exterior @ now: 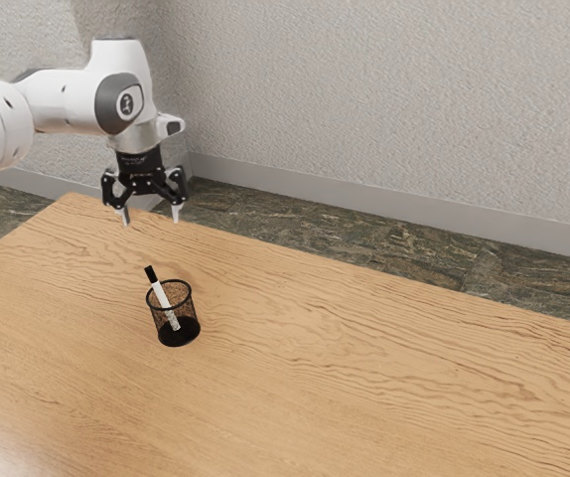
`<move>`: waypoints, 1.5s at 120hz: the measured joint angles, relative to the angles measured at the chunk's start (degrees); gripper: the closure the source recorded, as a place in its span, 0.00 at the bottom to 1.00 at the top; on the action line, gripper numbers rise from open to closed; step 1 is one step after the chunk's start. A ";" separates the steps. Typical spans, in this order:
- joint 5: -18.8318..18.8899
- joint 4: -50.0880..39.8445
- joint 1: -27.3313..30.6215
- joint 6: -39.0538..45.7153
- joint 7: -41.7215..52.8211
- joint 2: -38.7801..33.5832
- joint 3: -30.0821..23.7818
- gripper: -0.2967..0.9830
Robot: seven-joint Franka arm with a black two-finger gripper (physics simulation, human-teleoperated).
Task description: Take the marker out of the pen holder and place it to the left of the pen holder.
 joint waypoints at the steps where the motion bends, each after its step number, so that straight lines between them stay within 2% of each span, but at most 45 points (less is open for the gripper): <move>1: -0.02 -0.19 0.01 0.27 -0.24 0.02 0.02 0.23; 38: -0.87 -4.36 0.01 8.73 -7.00 1.46 0.95 0.23; 83: -8.10 -10.58 -0.33 11.89 -13.61 0.21 1.91 0.23; 148: -8.98 -19.50 -1.76 12.64 -21.90 -4.87 2.62 0.23; 158: -8.88 -20.23 -1.83 13.08 -22.71 -4.91 2.62 0.27; 180: -8.68 -20.48 -1.84 14.06 -23.96 -4.75 2.62 0.42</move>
